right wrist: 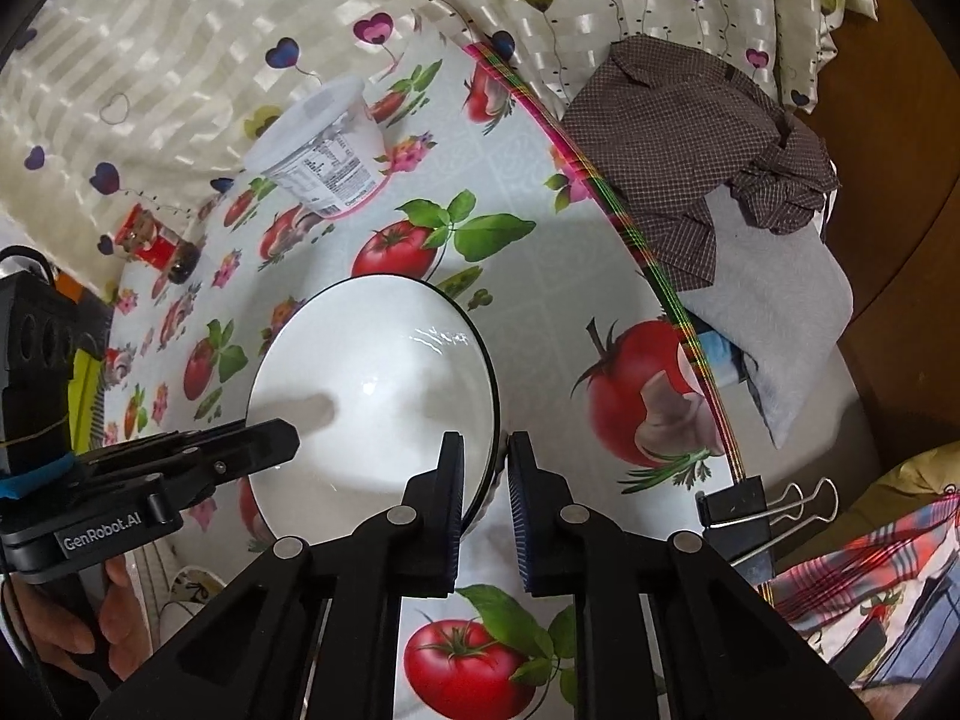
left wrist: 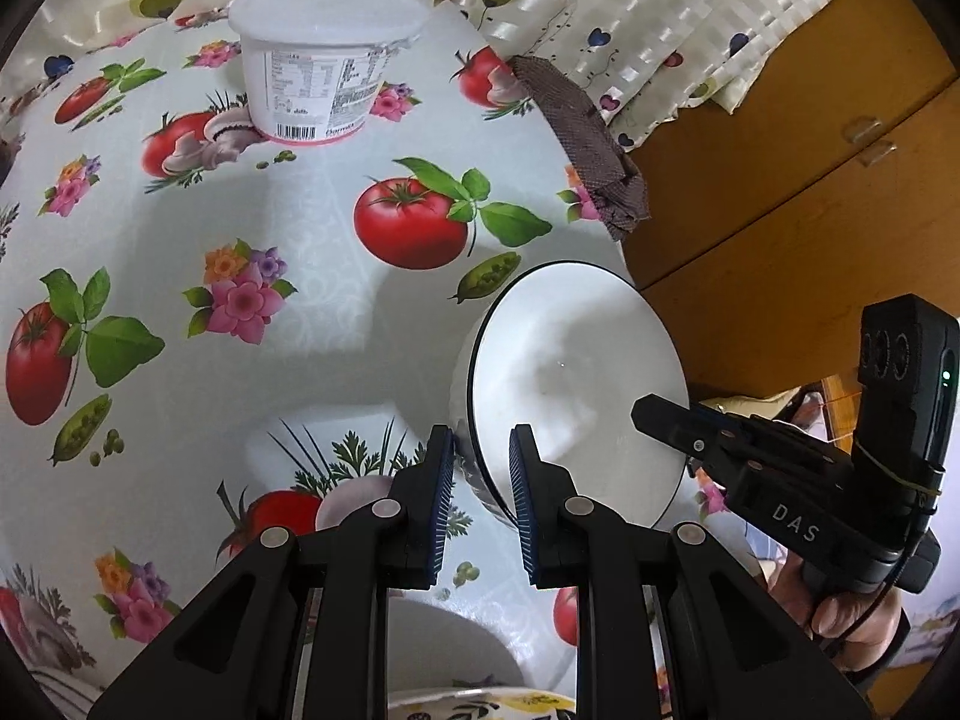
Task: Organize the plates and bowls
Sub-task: 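Carry the second white bowl with the right tool onto the first bowl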
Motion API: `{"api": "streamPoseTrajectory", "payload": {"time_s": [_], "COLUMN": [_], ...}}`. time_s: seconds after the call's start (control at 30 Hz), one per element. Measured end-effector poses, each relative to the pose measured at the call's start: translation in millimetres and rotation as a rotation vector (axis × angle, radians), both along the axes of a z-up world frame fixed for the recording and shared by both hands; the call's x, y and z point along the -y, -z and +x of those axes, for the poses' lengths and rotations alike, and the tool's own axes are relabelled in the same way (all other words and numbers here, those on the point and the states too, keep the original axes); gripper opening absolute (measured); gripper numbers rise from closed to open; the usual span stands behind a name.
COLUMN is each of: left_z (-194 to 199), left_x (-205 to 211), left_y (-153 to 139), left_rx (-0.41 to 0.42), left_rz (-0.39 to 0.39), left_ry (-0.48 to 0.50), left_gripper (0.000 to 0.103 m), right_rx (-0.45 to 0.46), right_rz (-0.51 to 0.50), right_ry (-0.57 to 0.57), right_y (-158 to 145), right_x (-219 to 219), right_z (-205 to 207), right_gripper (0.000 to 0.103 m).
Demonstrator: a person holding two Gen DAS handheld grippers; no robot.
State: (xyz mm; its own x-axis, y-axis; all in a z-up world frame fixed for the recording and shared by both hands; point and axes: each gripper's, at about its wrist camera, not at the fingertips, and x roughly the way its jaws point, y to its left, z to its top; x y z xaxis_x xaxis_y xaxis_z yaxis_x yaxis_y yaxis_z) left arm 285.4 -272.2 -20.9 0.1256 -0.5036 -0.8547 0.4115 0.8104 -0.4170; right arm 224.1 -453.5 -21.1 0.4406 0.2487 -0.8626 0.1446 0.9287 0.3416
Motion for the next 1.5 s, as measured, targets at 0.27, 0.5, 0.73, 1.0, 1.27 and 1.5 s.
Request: {"api": "streamPoseTrajectory", "payload": {"time_s": [0.27,0.5,0.73,1.0,1.27,1.5], "left_z": [-9.5,-30.2,-57.7,-96.4,-130.5,-157.7], "left_x": [-13.4,-33.6,-63.0,-98.0,-120.4,-131.8], "left_y": [-19.5,-47.1,-68.0,-78.5,-79.6,-68.0], "left_rx": [0.024,0.064,0.099,0.114,0.114,0.093], "left_rz": [-0.018,-0.023,-0.028,-0.026,-0.018,-0.007], "left_ry": [-0.014,-0.038,-0.075,-0.12,-0.141,-0.15], "left_gripper": [0.02,0.02,0.02,0.02,0.02,0.02], "right_rx": [0.014,0.045,0.07,0.095,0.094,0.073], "right_rz": [0.002,-0.02,-0.039,-0.052,-0.062,-0.069], "right_ry": [-0.022,-0.068,-0.121,-0.187,-0.233,-0.26], "right_y": [-18.3,-45.1,-67.6,-84.1,-86.5,-78.0], "right_x": [-8.5,-27.7,-55.4,-91.1,-114.9,-128.6], "right_z": [-6.9,-20.5,-39.4,-70.0,-101.5,-124.4], "right_gripper": [0.014,0.014,0.014,0.014,0.014,0.014]}}
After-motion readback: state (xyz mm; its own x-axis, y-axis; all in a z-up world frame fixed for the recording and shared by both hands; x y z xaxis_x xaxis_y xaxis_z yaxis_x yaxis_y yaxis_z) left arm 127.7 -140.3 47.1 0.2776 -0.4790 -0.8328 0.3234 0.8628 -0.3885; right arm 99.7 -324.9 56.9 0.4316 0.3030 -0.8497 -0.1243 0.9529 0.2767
